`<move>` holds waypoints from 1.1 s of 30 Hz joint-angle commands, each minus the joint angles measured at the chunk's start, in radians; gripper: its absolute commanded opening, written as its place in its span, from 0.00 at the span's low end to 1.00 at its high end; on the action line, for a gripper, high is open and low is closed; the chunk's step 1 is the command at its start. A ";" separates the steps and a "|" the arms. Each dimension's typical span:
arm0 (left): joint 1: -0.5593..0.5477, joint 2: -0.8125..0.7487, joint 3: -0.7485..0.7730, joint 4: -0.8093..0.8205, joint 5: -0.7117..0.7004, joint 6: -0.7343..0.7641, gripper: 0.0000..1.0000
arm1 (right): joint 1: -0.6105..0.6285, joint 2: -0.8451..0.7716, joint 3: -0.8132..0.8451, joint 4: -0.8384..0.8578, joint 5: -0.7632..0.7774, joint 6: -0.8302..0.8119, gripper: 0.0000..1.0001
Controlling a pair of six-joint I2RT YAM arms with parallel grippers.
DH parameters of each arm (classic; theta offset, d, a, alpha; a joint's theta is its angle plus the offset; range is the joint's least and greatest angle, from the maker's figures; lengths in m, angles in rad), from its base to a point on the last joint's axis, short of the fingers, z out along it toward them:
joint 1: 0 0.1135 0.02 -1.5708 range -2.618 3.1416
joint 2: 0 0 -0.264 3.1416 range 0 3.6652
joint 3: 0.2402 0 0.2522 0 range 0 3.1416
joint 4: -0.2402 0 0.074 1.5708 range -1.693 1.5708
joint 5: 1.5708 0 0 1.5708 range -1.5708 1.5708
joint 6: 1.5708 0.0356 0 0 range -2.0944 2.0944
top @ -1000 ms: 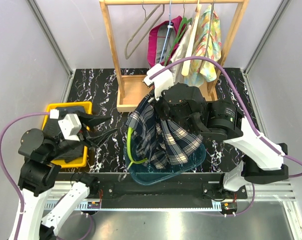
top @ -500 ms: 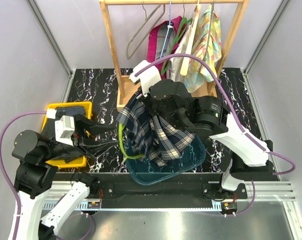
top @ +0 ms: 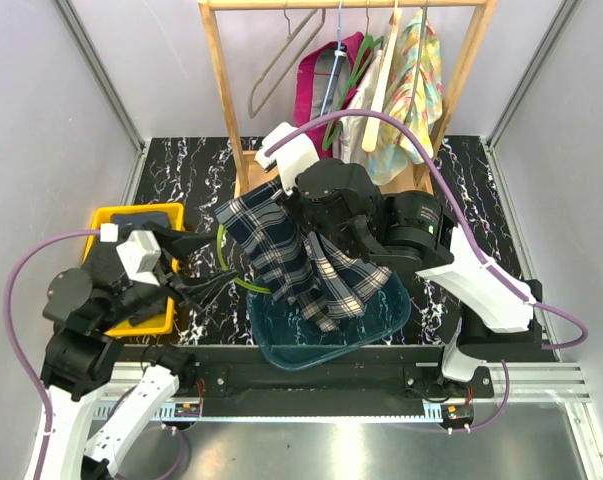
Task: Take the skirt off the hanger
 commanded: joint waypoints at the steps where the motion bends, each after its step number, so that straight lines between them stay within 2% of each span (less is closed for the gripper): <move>1: 0.002 0.006 -0.061 0.062 -0.058 0.020 0.76 | 0.004 -0.020 0.059 0.104 0.025 -0.018 0.00; 5: 0.002 0.029 -0.116 0.130 -0.052 0.020 0.64 | 0.003 -0.021 0.062 0.104 0.024 -0.018 0.00; 6: 0.002 0.034 -0.124 0.141 -0.041 0.024 0.57 | 0.004 -0.026 0.064 0.103 0.021 -0.015 0.00; 8: 0.002 0.048 -0.147 0.174 -0.033 0.035 0.51 | 0.004 -0.038 0.059 0.104 0.021 -0.011 0.00; 10: 0.002 0.057 -0.156 0.194 -0.021 0.035 0.40 | 0.004 -0.049 0.052 0.104 0.019 -0.005 0.00; 11: 0.002 0.071 -0.151 0.204 -0.015 0.033 0.32 | 0.003 -0.051 0.049 0.104 0.019 -0.004 0.00; 12: 0.002 0.077 -0.147 0.204 0.002 0.035 0.10 | 0.003 -0.057 0.044 0.104 0.021 0.001 0.00; 13: 0.002 0.083 -0.142 0.201 0.010 0.038 0.01 | 0.004 -0.064 0.032 0.103 0.024 0.001 0.00; 20: 0.002 0.077 -0.072 0.139 -0.018 0.090 0.00 | 0.003 -0.106 -0.056 0.112 0.056 0.008 0.00; 25: 0.002 0.086 0.026 0.092 -0.059 0.130 0.00 | -0.016 -0.225 -0.279 0.190 0.126 0.025 0.00; 29: 0.002 0.071 0.034 0.047 -0.091 0.153 0.00 | -0.112 -0.406 -0.503 0.326 0.159 0.024 0.00; 30: 0.002 0.065 0.030 0.040 -0.093 0.158 0.00 | -0.170 -0.482 -0.569 0.360 0.142 0.033 0.00; 33: 0.002 0.052 0.020 0.021 -0.098 0.165 0.00 | -0.265 -0.592 -0.660 0.386 0.125 0.050 0.00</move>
